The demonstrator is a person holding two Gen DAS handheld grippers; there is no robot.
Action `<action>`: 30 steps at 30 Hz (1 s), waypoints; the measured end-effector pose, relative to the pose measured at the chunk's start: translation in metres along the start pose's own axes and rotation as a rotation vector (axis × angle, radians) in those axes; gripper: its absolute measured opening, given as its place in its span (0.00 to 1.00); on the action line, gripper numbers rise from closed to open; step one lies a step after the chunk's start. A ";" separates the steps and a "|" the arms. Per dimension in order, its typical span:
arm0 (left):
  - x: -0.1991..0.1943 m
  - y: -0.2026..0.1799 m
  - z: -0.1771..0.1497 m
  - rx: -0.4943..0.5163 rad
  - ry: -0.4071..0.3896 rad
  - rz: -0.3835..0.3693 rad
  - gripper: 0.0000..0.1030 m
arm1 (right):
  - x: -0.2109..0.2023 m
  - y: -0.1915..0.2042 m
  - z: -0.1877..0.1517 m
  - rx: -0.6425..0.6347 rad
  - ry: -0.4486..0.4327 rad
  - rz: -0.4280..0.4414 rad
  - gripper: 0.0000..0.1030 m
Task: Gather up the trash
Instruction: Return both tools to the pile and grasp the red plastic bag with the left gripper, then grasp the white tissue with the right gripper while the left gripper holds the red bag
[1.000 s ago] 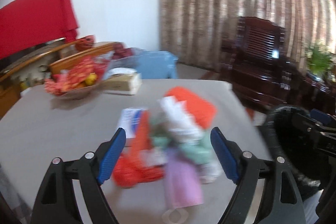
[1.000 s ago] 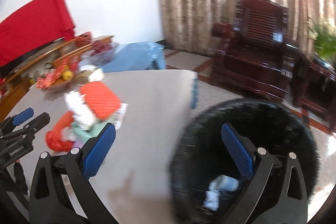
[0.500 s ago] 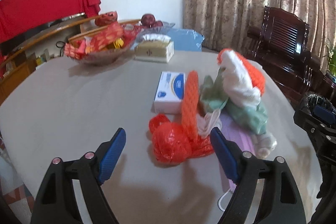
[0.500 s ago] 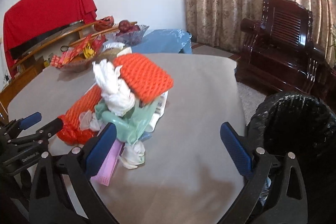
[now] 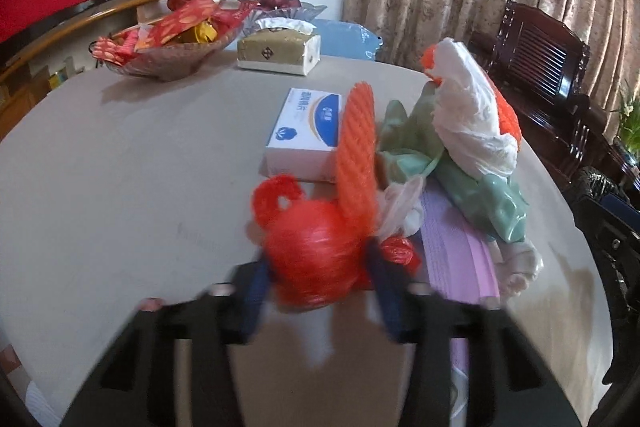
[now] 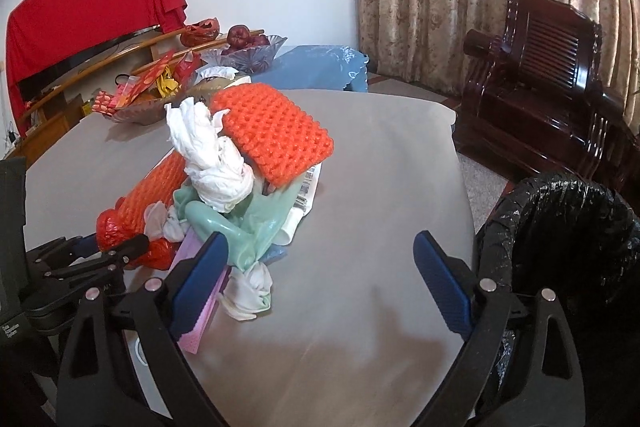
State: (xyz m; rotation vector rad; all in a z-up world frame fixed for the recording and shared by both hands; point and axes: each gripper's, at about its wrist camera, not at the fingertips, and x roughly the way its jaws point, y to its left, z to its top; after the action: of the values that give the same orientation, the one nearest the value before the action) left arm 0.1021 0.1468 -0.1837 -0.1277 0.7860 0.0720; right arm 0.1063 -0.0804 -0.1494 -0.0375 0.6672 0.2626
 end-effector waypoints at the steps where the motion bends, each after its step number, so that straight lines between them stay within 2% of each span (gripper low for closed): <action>1: -0.001 0.002 0.000 -0.012 0.001 -0.006 0.35 | 0.000 0.001 0.001 -0.002 -0.002 0.001 0.88; 10: -0.040 0.014 0.008 -0.021 -0.082 0.022 0.32 | -0.006 0.014 0.010 -0.029 -0.035 0.035 0.85; 22: -0.067 0.030 0.035 -0.035 -0.201 0.071 0.32 | 0.009 0.049 0.032 -0.079 -0.060 0.112 0.71; 30: -0.062 0.028 0.041 -0.023 -0.212 0.067 0.32 | 0.035 0.072 0.043 -0.136 -0.036 0.134 0.49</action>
State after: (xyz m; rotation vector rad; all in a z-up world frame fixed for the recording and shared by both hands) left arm 0.0839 0.1796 -0.1138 -0.1130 0.5780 0.1556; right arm 0.1405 0.0026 -0.1331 -0.1184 0.6162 0.4372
